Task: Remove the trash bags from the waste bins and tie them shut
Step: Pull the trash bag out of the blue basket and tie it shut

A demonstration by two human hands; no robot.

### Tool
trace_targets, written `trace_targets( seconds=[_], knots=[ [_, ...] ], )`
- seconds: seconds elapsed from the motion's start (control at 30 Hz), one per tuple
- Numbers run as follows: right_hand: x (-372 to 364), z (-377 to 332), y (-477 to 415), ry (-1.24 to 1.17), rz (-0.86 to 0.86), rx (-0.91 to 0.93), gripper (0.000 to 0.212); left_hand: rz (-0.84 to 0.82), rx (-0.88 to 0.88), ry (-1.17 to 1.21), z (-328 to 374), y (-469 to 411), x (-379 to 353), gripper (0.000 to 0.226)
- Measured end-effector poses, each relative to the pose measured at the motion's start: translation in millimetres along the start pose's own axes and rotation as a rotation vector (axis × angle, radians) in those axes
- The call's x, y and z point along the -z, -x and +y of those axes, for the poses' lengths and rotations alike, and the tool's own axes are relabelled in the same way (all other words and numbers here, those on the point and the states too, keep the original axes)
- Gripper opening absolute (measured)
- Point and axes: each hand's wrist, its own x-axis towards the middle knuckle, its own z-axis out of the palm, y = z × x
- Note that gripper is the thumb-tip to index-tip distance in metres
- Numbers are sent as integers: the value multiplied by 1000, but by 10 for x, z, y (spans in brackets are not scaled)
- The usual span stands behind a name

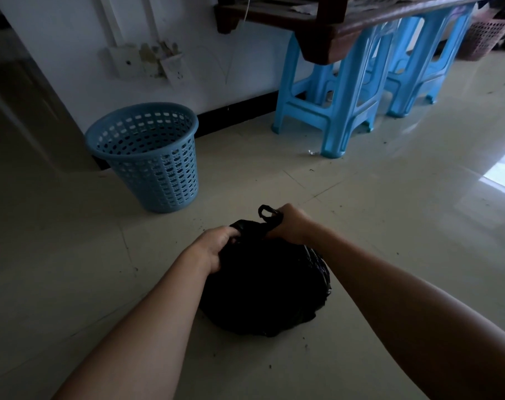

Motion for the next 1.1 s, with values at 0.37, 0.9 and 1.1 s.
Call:
trace_targets(
  seconds=[0.37,0.9,1.1],
  knots=[
    [-45,24,66,-92,317,14,29,337,-249,-517,13,-41,-115,11],
    [94,-152,138,-1197,221,-264,49,183,-267,602,308,71,19,24],
    [239,235,71,-1332,571,-489,40,282,-201,762,205,83,270,30]
  ],
)
